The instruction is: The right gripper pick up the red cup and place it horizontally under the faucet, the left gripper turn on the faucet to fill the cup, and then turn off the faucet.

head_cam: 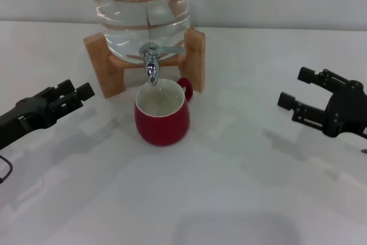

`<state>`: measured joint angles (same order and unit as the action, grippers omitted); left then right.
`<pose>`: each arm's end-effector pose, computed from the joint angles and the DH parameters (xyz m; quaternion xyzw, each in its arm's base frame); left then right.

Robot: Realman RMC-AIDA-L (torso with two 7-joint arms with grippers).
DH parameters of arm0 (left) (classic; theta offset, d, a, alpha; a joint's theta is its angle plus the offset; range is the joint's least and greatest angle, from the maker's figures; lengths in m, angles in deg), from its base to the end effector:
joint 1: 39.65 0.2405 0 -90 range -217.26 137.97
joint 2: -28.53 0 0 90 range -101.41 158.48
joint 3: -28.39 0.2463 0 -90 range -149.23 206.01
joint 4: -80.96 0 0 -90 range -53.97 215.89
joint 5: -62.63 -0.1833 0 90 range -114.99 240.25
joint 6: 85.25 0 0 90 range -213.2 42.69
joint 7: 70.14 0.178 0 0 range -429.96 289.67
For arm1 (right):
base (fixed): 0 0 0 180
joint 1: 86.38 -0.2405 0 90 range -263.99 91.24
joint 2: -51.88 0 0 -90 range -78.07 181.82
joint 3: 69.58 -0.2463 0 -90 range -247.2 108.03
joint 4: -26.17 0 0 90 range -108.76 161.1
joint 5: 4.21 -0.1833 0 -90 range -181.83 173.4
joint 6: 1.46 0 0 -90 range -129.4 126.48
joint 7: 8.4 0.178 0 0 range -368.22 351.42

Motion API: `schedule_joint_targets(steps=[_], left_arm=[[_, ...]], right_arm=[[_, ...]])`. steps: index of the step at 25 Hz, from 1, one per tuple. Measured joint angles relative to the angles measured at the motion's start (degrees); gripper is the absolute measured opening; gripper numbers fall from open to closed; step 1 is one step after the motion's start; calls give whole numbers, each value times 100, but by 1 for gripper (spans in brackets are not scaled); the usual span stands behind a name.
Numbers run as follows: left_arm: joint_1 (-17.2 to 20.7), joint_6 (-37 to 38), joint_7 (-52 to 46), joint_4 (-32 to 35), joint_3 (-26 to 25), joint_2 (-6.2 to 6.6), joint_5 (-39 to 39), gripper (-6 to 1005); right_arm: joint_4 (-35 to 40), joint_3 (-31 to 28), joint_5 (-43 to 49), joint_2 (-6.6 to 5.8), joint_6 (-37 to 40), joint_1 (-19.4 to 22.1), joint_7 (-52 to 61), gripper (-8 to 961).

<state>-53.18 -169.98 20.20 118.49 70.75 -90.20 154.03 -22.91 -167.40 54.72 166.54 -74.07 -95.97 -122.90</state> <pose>-0.2798 0.2887 0.0236 -0.7879 -0.4036 -0.3942 0.2469 0.2118 0.2931 -0.0011 -0.8786 0.1594 0.3705 0.2558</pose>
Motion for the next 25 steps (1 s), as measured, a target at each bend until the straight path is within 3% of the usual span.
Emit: schedule_joint_targets(steps=[12,25], left_arm=[[28,-15,-53,5,7,-9,-7,841],[41,-19,-62,0,2,0,-9,841]], right_arm=[[83,-61,-302,13,470,47,1030,769],[-6,51,224,4,353,-11,711,768]])
